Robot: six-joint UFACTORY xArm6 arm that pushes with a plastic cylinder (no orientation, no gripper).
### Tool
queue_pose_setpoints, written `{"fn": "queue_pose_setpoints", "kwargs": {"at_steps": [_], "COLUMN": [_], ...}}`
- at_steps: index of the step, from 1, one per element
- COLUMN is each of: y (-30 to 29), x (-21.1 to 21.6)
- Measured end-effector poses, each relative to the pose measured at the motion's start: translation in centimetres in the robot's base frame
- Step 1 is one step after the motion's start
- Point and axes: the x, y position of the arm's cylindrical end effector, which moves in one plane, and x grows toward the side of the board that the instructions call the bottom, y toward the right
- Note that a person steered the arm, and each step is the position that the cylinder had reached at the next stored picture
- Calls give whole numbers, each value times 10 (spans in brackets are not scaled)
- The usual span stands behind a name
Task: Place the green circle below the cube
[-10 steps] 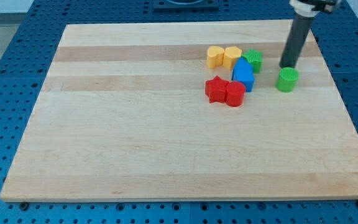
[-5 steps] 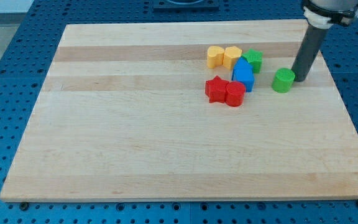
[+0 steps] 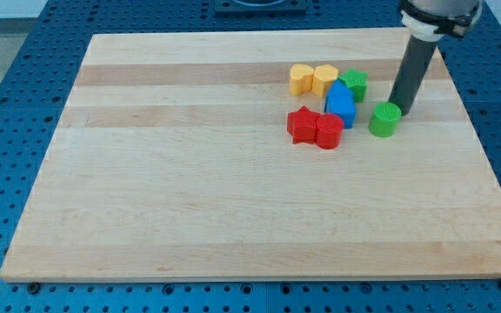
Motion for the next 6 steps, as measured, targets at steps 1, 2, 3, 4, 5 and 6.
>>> {"fn": "queue_pose_setpoints", "kwargs": {"at_steps": [1,2,3,4,5,6], "y": [-10,-11,-3,7,7,-6], "x": [10,14,14,19,35,38]}}
